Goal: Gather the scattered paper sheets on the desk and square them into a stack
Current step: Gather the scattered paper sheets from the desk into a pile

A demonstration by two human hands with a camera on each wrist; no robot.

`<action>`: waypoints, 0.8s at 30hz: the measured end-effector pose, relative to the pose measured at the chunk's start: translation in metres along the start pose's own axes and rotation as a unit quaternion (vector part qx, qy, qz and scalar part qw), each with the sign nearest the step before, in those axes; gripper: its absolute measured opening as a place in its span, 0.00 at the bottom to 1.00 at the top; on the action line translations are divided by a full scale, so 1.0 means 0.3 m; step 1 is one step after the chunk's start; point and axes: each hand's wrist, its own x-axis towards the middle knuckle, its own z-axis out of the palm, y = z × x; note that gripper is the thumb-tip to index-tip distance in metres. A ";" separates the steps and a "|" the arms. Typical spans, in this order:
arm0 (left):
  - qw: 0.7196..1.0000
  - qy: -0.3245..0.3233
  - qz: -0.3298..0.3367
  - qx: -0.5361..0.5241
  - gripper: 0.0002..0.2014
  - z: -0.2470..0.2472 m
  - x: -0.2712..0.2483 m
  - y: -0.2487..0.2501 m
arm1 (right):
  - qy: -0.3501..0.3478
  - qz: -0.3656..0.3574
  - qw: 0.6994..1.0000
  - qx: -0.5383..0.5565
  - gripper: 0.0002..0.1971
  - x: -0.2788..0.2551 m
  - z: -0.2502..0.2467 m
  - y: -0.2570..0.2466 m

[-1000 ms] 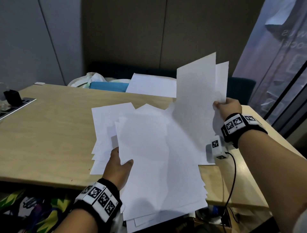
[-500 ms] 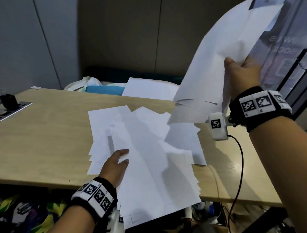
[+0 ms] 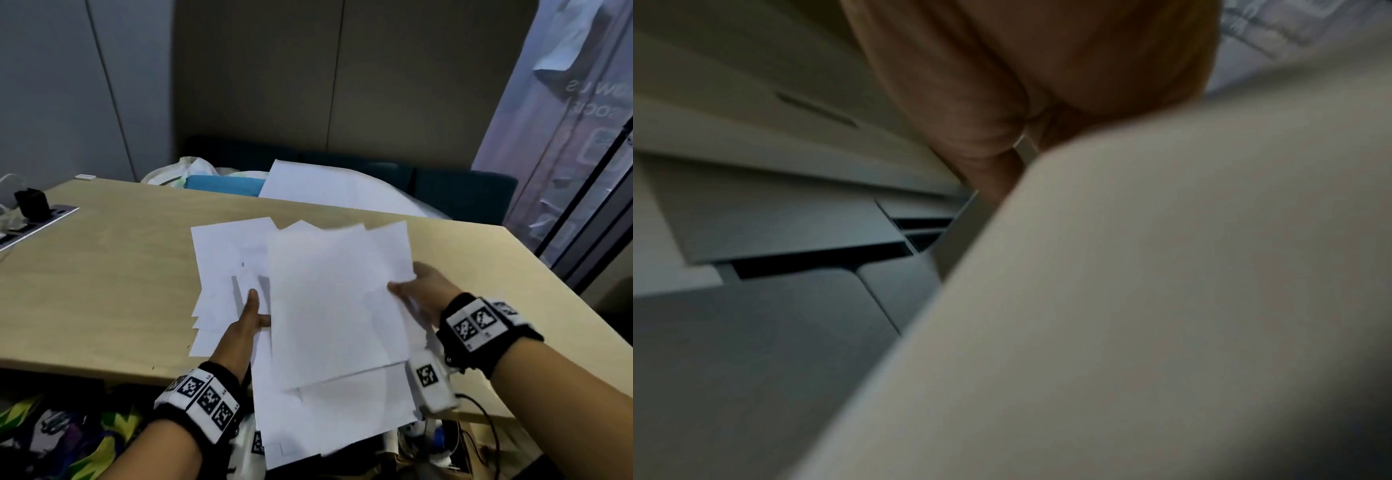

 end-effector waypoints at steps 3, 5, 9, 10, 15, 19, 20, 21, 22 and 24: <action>0.994 0.041 0.067 0.077 0.33 0.007 0.006 -0.014 | -0.042 0.048 0.982 -0.179 0.10 0.012 0.032 0.073; 0.988 0.052 0.094 0.109 0.18 0.012 0.008 -0.024 | -0.091 0.084 0.949 -0.289 0.05 0.024 0.050 0.091; 0.986 0.060 0.083 0.131 0.13 0.010 0.003 -0.017 | -0.119 0.118 0.941 -0.294 0.03 0.045 0.064 0.092; 0.987 0.056 0.076 0.130 0.14 0.005 0.009 -0.018 | -0.116 0.123 0.945 -0.279 0.07 0.054 0.064 0.093; 0.990 0.036 0.066 0.118 0.19 0.012 -0.007 -0.002 | -0.126 0.139 0.949 -0.252 0.12 0.052 0.100 0.086; 0.990 0.077 0.049 0.106 0.20 0.010 0.008 -0.010 | -0.150 0.167 0.940 -0.257 0.22 0.053 0.088 0.082; 0.988 0.086 0.053 0.116 0.15 0.007 0.015 -0.015 | -0.150 0.175 0.943 -0.239 0.17 0.048 0.082 0.075; 0.986 0.093 0.055 0.125 0.10 0.008 0.018 -0.018 | -0.150 0.190 0.946 -0.218 0.12 0.037 0.075 0.067; 0.984 0.098 0.060 0.134 0.08 0.012 0.019 -0.017 | -0.143 0.195 0.949 -0.205 0.14 0.045 0.063 0.075; 0.985 0.103 0.066 0.123 0.11 0.017 0.020 -0.017 | -0.135 0.191 0.949 -0.211 0.19 0.056 0.050 0.096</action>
